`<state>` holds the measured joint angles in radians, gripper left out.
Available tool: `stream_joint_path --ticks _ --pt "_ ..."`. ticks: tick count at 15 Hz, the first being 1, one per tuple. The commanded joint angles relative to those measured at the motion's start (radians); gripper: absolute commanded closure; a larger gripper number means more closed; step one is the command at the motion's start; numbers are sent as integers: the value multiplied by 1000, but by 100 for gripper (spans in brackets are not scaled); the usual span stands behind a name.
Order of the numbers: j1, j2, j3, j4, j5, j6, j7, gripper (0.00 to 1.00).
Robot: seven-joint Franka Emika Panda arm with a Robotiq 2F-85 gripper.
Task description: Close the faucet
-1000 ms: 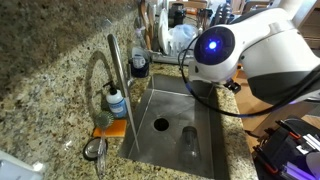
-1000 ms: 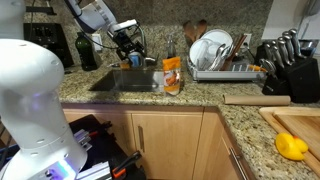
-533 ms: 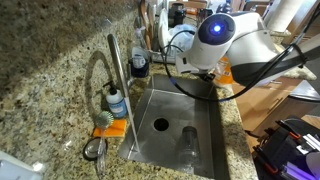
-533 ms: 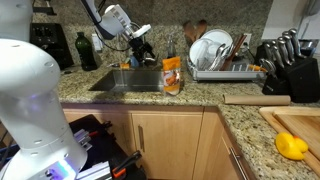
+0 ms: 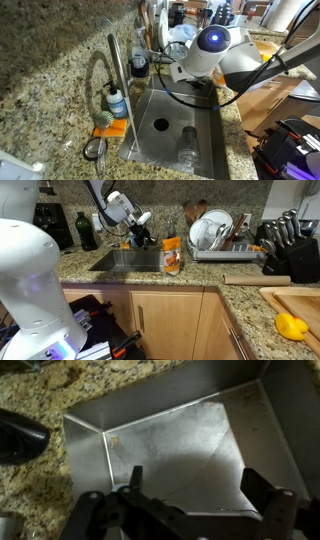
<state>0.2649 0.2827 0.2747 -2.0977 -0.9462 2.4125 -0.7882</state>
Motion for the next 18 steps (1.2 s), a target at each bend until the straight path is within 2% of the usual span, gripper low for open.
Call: stream_joint_path --ticks 1,5,7,8,9,10,11,12,13,14,16,18 --pt "-85 -11 -35 -17 -57 240 -155 0" --pt "-193 0 -87 -24 -56 561 -357 0" --pt "-243 92 -57 15 7 694 -450 0" --pt "-258 138 -20 19 50 722 -484 0" --pt "-209 51 -93 -6 5 659 -414 0" --pt "-239 84 -58 -4 20 686 -439 0" --pt "-241 111 -47 0 32 699 -450 0" --pt "-168 95 -132 29 -22 679 -367 0" --pt "-178 119 -108 43 -17 670 -394 0" --pt "-268 174 10 30 54 728 -515 0" --pt "-335 237 109 67 105 808 -595 0" --pt "-460 297 261 85 130 853 -683 0"
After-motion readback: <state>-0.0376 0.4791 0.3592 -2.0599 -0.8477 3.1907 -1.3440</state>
